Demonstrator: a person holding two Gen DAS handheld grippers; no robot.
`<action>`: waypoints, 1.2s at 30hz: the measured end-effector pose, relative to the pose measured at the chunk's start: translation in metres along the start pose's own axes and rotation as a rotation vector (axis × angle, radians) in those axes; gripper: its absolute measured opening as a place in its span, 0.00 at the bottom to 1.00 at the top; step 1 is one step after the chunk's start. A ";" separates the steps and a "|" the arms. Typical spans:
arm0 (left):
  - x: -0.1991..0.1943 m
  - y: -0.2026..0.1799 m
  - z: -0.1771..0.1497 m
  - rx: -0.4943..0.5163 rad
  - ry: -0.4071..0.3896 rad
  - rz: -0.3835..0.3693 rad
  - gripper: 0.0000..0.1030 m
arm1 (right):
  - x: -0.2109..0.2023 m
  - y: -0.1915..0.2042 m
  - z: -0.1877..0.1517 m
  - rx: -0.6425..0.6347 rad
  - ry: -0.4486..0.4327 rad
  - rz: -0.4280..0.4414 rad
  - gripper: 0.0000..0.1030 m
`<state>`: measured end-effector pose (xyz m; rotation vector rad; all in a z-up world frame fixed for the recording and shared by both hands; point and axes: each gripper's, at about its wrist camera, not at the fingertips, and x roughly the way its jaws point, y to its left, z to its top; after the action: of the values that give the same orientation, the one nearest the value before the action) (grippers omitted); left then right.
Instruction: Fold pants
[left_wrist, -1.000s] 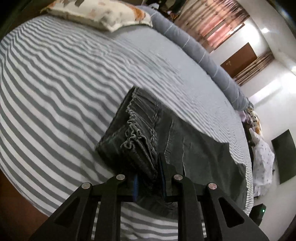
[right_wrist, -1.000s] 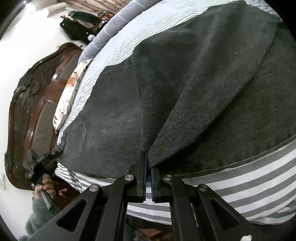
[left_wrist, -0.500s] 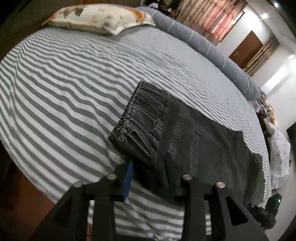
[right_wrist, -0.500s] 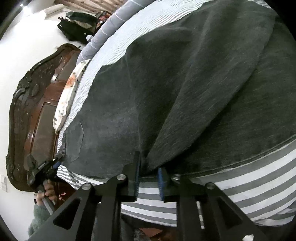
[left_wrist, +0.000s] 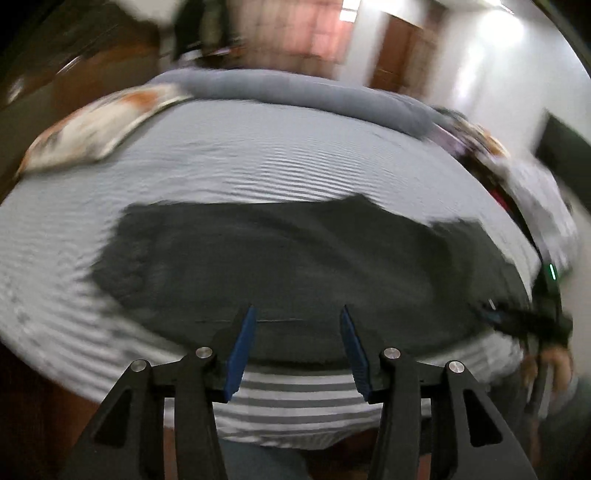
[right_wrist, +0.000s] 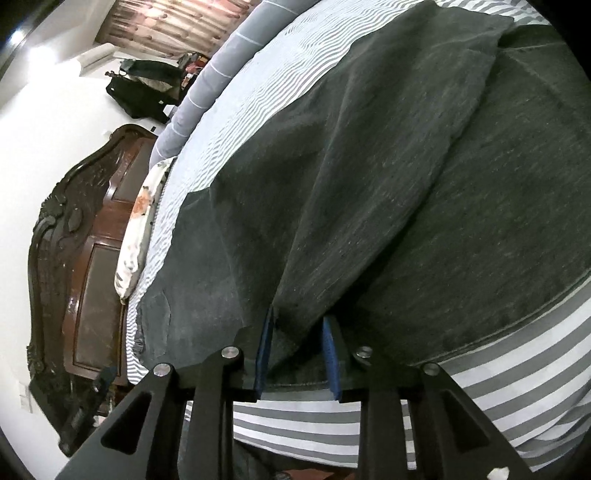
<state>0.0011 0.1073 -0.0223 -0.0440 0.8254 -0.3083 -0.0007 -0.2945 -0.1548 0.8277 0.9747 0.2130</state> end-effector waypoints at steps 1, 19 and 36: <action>0.005 -0.017 -0.001 0.044 0.005 -0.019 0.47 | -0.001 -0.001 0.002 0.001 0.002 0.006 0.25; 0.095 -0.192 -0.033 0.441 0.096 -0.110 0.47 | -0.001 -0.018 0.034 0.057 0.033 0.108 0.25; 0.144 -0.205 -0.024 0.427 0.130 -0.105 0.08 | -0.013 -0.076 0.110 0.167 -0.100 0.122 0.25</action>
<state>0.0230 -0.1275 -0.1096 0.3358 0.8729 -0.5855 0.0657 -0.4110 -0.1678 1.0428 0.8572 0.1950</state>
